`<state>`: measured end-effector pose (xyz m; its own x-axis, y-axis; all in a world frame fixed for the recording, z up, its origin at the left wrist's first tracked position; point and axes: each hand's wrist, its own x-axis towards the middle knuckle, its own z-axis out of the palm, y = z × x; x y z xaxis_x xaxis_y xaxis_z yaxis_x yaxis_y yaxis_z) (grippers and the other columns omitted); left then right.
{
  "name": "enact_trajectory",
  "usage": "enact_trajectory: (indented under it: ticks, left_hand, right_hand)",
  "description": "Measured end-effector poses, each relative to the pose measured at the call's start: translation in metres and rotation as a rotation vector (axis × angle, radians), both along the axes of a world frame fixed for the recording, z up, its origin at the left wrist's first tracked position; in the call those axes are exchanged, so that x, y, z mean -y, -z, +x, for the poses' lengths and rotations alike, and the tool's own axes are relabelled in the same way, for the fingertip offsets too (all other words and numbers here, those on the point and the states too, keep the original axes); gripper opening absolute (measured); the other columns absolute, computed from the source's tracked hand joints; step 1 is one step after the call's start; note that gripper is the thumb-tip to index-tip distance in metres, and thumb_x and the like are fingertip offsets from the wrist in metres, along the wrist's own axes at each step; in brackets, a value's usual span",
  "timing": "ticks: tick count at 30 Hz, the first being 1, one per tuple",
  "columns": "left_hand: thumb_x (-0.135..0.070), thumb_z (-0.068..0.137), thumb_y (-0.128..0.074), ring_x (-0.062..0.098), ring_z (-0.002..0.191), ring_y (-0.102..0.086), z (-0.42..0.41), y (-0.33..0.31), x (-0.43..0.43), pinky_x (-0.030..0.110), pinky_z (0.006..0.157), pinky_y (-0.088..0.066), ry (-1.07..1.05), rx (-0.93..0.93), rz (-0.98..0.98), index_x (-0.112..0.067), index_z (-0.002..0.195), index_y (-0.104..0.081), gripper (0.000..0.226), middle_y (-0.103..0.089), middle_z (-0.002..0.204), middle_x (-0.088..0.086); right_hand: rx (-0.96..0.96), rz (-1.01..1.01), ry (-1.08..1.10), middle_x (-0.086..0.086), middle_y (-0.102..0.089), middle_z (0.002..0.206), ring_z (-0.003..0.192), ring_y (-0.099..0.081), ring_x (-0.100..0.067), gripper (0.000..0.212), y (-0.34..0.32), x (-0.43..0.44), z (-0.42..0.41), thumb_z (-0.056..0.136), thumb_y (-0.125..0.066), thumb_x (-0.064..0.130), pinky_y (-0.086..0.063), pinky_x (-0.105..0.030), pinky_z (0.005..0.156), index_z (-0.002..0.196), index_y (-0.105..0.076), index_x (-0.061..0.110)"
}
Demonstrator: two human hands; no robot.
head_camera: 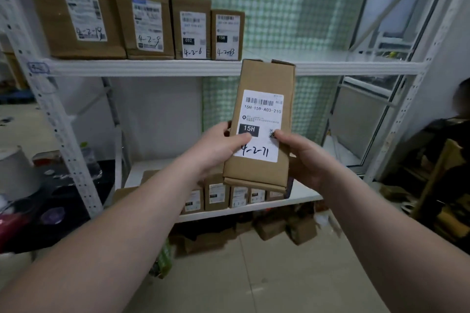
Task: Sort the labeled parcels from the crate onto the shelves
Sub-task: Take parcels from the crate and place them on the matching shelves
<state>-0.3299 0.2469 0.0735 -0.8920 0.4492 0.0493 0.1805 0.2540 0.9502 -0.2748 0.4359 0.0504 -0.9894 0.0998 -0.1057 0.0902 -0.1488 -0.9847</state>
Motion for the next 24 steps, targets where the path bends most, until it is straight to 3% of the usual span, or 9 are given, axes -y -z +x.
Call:
enact_trajectory:
  ticks: [3,8,13,17,22,24]
  left_hand:
    - [-0.032,0.091,-0.061,0.014,0.1,-0.064,-0.041,-0.018,-0.02,0.039,0.092,-0.052,0.016,-0.123,-0.017,-0.028,0.119,-0.053,0.029,-0.065,0.118,-0.004]
    - [-0.03,0.095,-0.055,0.018,0.109,-0.059,-0.114,-0.059,-0.037,0.038,0.097,-0.048,-0.028,-0.347,-0.055,-0.021,0.129,-0.053,0.035,-0.061,0.123,-0.001]
    - [-0.037,0.094,-0.054,0.016,0.118,-0.053,-0.178,-0.094,-0.041,0.034,0.103,-0.042,-0.126,-0.487,-0.097,-0.018,0.14,-0.046,0.05,-0.055,0.134,0.0]
    - [-0.031,0.096,-0.053,0.009,0.105,-0.053,-0.207,-0.097,-0.043,0.02,0.088,-0.038,-0.15,-0.56,-0.081,-0.018,0.134,-0.052,0.041,-0.059,0.121,-0.002]
    - [-0.026,0.096,-0.053,0.011,0.104,-0.055,-0.234,-0.098,-0.051,0.021,0.089,-0.04,-0.193,-0.663,-0.16,-0.016,0.128,-0.058,0.034,-0.061,0.117,-0.002]
    - [-0.026,0.095,-0.054,0.012,0.104,-0.056,-0.246,-0.098,-0.057,0.024,0.089,-0.041,-0.21,-0.687,-0.197,-0.017,0.125,-0.06,0.032,-0.062,0.117,-0.001]
  right_hand:
    - [-0.043,0.015,0.056,0.001,-0.073,0.11,0.089,-0.07,-0.016,0.073,-0.023,-0.02,-0.042,0.065,-0.074,0.042,-0.056,-0.031,0.061,0.132,-0.057,0.016]
    - [-0.118,0.061,0.081,0.005,-0.072,0.107,0.084,-0.069,-0.012,0.069,-0.073,-0.039,-0.12,0.067,-0.071,0.04,-0.054,-0.025,0.054,0.131,-0.058,0.018]
    - [-0.253,0.076,0.104,0.003,-0.068,0.119,0.102,-0.066,-0.018,0.069,-0.109,-0.063,-0.19,0.072,-0.073,0.033,-0.056,-0.032,0.063,0.136,-0.052,0.018]
    - [-0.297,0.08,0.144,0.005,-0.069,0.114,0.101,-0.067,-0.017,0.074,-0.118,-0.09,-0.234,0.073,-0.078,0.029,-0.056,-0.033,0.063,0.14,-0.047,0.017]
    - [-0.37,0.066,0.13,0.006,-0.07,0.114,0.098,-0.069,-0.014,0.074,-0.136,-0.128,-0.278,0.076,-0.075,0.025,-0.055,-0.032,0.066,0.143,-0.044,0.018]
    - [-0.383,0.054,0.125,0.004,-0.069,0.119,0.103,-0.068,-0.015,0.084,-0.141,-0.14,-0.296,0.073,-0.079,0.025,-0.055,-0.033,0.066,0.146,-0.039,0.018]
